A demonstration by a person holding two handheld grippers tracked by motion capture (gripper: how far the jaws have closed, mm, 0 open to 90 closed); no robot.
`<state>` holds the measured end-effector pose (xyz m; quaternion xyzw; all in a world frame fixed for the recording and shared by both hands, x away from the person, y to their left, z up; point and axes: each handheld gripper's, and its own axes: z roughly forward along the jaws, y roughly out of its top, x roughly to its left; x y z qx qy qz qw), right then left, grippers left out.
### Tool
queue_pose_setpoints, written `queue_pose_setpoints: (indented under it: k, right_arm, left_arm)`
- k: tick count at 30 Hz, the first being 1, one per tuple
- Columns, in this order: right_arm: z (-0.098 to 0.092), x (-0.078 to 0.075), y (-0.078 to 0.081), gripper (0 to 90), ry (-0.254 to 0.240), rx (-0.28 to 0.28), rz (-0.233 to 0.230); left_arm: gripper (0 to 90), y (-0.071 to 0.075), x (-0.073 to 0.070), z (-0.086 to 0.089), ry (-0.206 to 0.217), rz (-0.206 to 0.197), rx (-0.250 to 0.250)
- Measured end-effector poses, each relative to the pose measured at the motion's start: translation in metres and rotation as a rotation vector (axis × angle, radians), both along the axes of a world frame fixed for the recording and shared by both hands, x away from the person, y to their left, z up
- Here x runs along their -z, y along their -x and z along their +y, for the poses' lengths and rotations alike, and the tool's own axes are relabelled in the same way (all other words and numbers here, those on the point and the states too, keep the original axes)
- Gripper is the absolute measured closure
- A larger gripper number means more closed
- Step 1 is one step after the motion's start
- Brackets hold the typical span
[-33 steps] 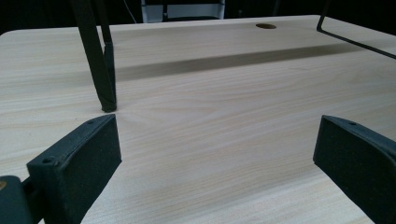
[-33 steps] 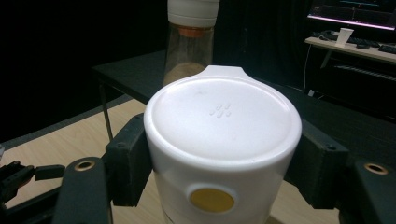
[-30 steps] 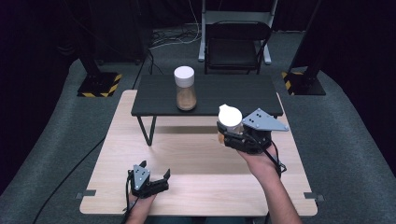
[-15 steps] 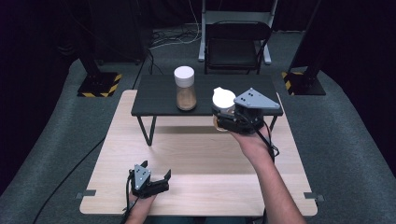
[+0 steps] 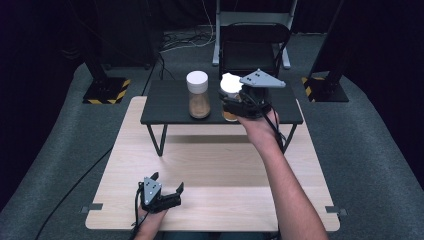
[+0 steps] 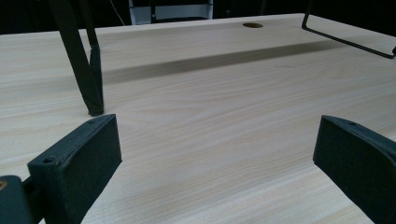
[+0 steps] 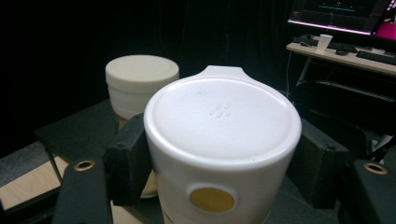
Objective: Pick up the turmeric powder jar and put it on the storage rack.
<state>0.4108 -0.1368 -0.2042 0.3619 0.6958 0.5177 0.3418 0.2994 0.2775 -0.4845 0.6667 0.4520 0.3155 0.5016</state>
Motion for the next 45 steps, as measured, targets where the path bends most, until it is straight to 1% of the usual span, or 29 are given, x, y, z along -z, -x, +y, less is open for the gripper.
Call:
queue_pose_setpoints:
  k: [5,7,9,13,15,18,22,25,30,39,40,41,43,45]
  right_arm:
    - [0.007,-0.003,-0.012,29.9,-0.005,0.027,0.001]
    - [0.009,-0.002,-0.016,29.9,-0.009,0.042,0.005]
    - [0.012,0.0,-0.02,29.9,-0.012,0.06,0.012]
    - [0.014,0.003,-0.027,29.8,-0.031,0.088,0.027]
    - [0.016,0.004,-0.028,29.8,-0.027,0.095,0.031]
    - [0.017,0.007,-0.032,29.9,-0.031,0.093,0.056]
    - [0.019,0.014,-0.036,29.8,-0.033,0.103,0.075]
    - [0.017,0.018,-0.037,29.8,-0.055,0.106,0.074]
    - [0.015,0.021,-0.037,29.8,-0.057,0.1,0.066]
    - [0.011,0.032,-0.035,29.2,-0.089,0.101,0.038]
    - [0.01,0.032,-0.036,28.3,-0.091,0.098,0.04]
    - [0.01,0.032,-0.036,24.1,-0.089,0.099,0.039]
    - [0.01,0.035,-0.036,12.6,-0.093,0.102,0.029]
    - [0.007,0.04,-0.035,4.7,-0.112,0.099,0.017]
  left_arm:
    - [0.6,0.0,0.0,0.0,0.002,0.001,0.001]
    - [0.3,0.0,0.001,0.001,0.003,-0.004,0.007]
    - [0.3,0.0,0.0,-0.001,-0.001,0.002,-0.005]
    - [0.3,0.0,0.0,0.001,0.009,0.003,-0.005]
    - [0.3,0.0,0.0,0.001,0.008,0.002,-0.005]
    - [0.3,0.0,0.0,0.001,0.008,0.001,-0.005]
    - [0.3,0.0,0.001,0.001,0.011,0.002,-0.004]
    - [0.3,0.0,0.0,0.001,0.009,0.004,-0.003]
    - [0.3,0.0,0.0,0.001,0.009,0.003,-0.004]
    - [0.3,-0.001,0.0,0.002,0.014,0.005,-0.002]
    - [0.3,0.0,0.0,0.002,0.015,0.004,-0.003]
    - [0.3,0.0,0.001,0.002,0.014,0.003,-0.003]
    - [0.3,0.0,0.001,0.002,0.015,0.003,-0.002]
    - [0.3,0.0,0.001,0.002,0.016,0.002,-0.004]
